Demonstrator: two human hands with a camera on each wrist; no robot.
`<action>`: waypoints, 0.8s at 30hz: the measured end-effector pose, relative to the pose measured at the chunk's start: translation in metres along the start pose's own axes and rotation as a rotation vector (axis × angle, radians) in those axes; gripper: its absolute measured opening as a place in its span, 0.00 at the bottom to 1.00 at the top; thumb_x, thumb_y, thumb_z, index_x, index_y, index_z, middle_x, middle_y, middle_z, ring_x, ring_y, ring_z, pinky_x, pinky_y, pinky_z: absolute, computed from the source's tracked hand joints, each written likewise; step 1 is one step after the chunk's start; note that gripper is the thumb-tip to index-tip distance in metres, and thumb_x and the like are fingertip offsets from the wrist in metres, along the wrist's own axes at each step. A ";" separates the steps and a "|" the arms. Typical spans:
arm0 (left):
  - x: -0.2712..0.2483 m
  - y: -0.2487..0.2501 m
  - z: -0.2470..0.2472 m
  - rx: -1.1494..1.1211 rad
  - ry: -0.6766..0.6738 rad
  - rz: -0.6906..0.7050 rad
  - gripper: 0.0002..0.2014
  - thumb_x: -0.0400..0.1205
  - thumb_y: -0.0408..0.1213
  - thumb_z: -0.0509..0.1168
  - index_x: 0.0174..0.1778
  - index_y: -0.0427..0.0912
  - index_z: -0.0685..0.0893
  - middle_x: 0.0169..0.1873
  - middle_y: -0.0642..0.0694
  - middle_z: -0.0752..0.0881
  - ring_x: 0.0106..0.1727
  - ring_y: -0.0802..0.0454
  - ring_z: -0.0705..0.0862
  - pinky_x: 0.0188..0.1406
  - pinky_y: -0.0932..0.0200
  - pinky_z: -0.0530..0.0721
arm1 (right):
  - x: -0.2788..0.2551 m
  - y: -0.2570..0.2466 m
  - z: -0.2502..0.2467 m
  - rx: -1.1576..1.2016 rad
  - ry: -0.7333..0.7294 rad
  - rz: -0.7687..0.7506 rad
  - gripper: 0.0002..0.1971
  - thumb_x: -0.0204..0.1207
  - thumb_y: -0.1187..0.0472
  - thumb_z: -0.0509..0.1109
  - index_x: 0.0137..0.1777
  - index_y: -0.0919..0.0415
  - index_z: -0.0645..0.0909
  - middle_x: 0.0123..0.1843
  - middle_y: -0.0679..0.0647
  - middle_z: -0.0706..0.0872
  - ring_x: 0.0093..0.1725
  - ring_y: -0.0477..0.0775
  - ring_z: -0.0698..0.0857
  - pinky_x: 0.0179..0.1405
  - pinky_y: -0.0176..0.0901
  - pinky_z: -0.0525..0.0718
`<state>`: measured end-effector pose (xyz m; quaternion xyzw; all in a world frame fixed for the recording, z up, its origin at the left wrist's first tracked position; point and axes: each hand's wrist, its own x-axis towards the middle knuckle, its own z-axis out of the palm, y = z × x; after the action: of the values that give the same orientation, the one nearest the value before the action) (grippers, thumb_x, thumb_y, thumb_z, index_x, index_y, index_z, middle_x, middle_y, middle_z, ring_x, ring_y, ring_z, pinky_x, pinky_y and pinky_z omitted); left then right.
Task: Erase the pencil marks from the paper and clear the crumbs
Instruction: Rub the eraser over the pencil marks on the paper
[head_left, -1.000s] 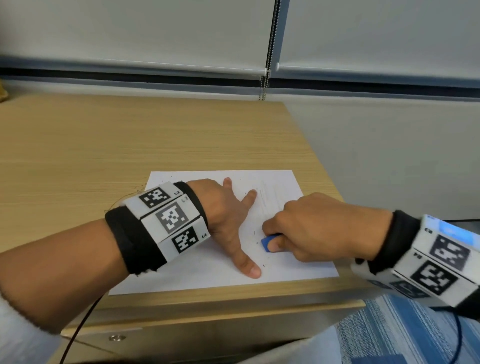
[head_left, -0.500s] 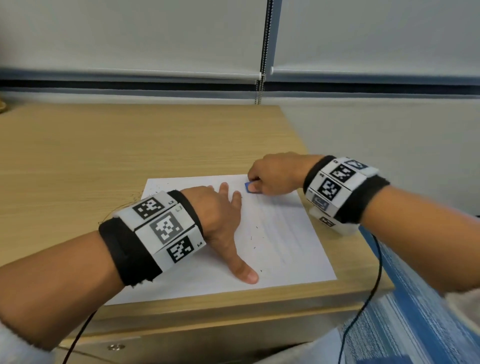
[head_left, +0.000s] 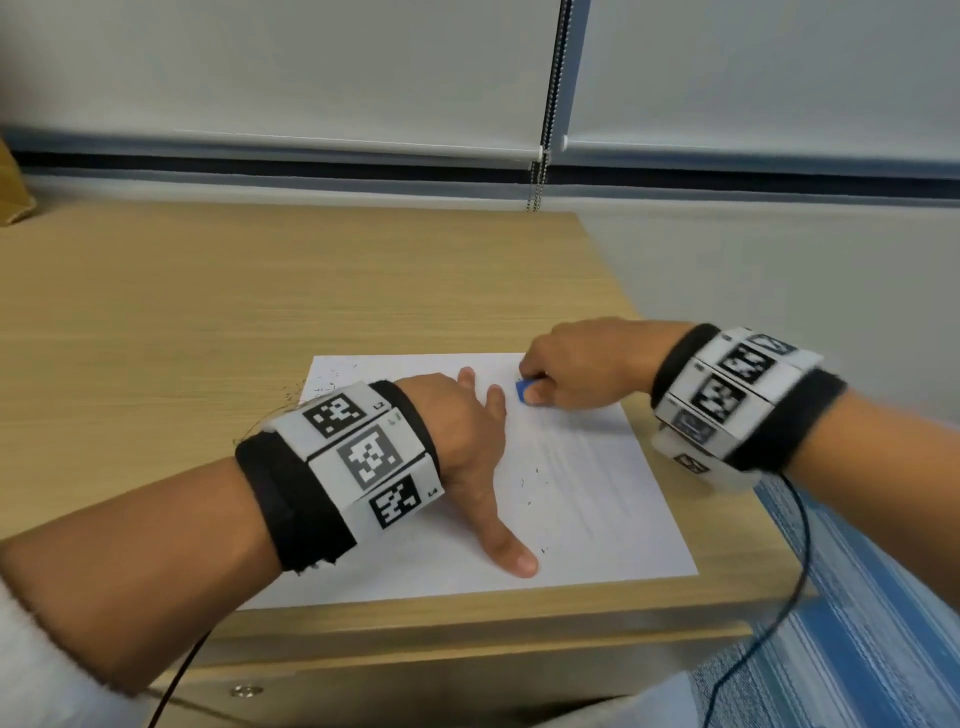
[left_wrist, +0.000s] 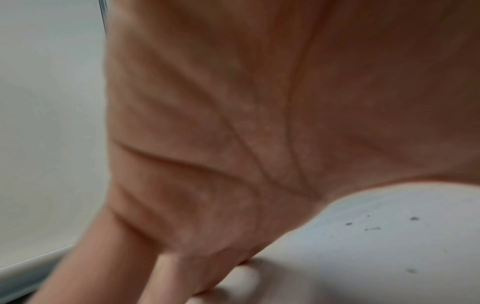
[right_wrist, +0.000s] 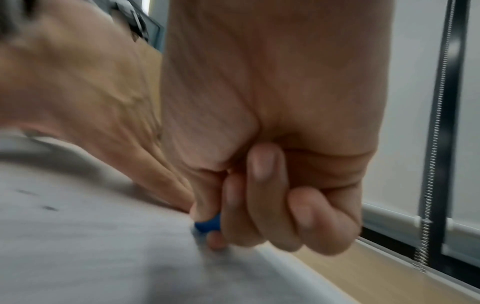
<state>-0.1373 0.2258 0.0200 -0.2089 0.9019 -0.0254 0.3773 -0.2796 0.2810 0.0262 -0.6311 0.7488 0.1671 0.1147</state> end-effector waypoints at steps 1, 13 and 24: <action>0.000 0.001 -0.001 -0.001 0.003 0.003 0.75 0.57 0.81 0.66 0.77 0.42 0.21 0.79 0.34 0.25 0.84 0.33 0.46 0.79 0.35 0.60 | -0.007 -0.003 0.005 0.011 -0.038 -0.024 0.15 0.83 0.47 0.57 0.38 0.53 0.75 0.35 0.48 0.78 0.36 0.53 0.78 0.38 0.48 0.76; -0.001 0.003 -0.004 0.005 -0.012 -0.014 0.75 0.57 0.79 0.67 0.77 0.43 0.20 0.79 0.34 0.25 0.84 0.32 0.48 0.79 0.36 0.60 | -0.014 -0.010 0.002 -0.035 -0.019 0.012 0.13 0.83 0.49 0.56 0.42 0.54 0.76 0.36 0.48 0.78 0.35 0.51 0.77 0.34 0.44 0.71; -0.001 0.004 -0.002 0.027 0.010 -0.038 0.75 0.56 0.80 0.67 0.79 0.43 0.22 0.80 0.35 0.27 0.84 0.33 0.50 0.79 0.36 0.60 | -0.024 -0.021 0.005 -0.040 0.047 0.024 0.15 0.84 0.47 0.55 0.36 0.51 0.70 0.34 0.47 0.74 0.36 0.53 0.76 0.33 0.45 0.69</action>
<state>-0.1397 0.2291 0.0215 -0.2209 0.8992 -0.0457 0.3749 -0.2552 0.3015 0.0285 -0.6281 0.7552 0.1684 0.0824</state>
